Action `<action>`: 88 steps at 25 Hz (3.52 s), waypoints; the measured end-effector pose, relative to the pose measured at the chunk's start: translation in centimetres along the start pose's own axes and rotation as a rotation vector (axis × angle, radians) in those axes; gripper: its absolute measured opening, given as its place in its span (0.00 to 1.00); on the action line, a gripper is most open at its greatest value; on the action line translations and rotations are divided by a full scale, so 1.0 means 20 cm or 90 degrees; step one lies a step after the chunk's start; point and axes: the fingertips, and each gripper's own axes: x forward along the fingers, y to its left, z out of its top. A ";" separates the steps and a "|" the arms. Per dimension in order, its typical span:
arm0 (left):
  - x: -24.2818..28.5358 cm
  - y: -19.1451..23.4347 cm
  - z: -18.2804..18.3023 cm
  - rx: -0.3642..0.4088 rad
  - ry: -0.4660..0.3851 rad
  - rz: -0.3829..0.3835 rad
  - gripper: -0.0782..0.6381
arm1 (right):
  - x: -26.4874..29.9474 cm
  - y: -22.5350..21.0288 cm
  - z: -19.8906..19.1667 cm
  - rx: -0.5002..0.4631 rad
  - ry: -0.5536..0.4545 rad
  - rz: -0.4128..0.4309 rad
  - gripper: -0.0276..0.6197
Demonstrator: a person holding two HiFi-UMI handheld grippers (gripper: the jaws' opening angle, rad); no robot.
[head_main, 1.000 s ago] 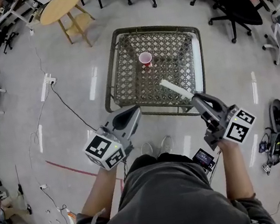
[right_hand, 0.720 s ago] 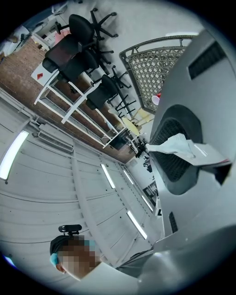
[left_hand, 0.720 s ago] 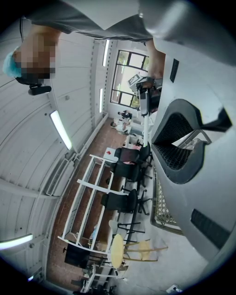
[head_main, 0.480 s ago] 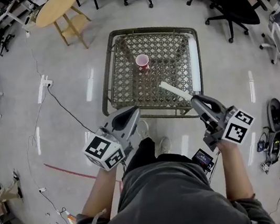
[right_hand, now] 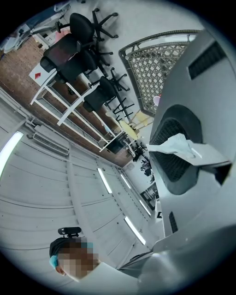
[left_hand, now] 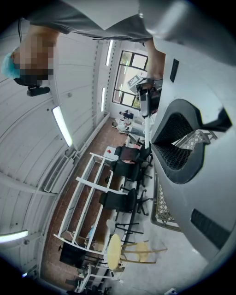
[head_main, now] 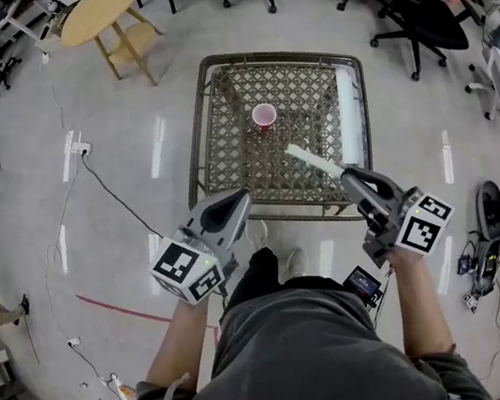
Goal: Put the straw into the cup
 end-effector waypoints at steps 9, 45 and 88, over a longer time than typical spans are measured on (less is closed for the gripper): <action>0.03 0.29 0.05 -0.016 0.005 -0.014 0.12 | 0.27 -0.09 0.05 0.001 0.017 -0.028 0.12; 0.31 1.05 -0.02 -0.099 0.046 -0.065 0.12 | 1.01 -0.86 -0.12 0.017 0.194 -0.184 0.12; 0.31 1.28 -0.24 -0.172 0.079 -0.055 0.12 | 1.42 -1.25 -0.63 -0.428 0.654 -0.203 0.12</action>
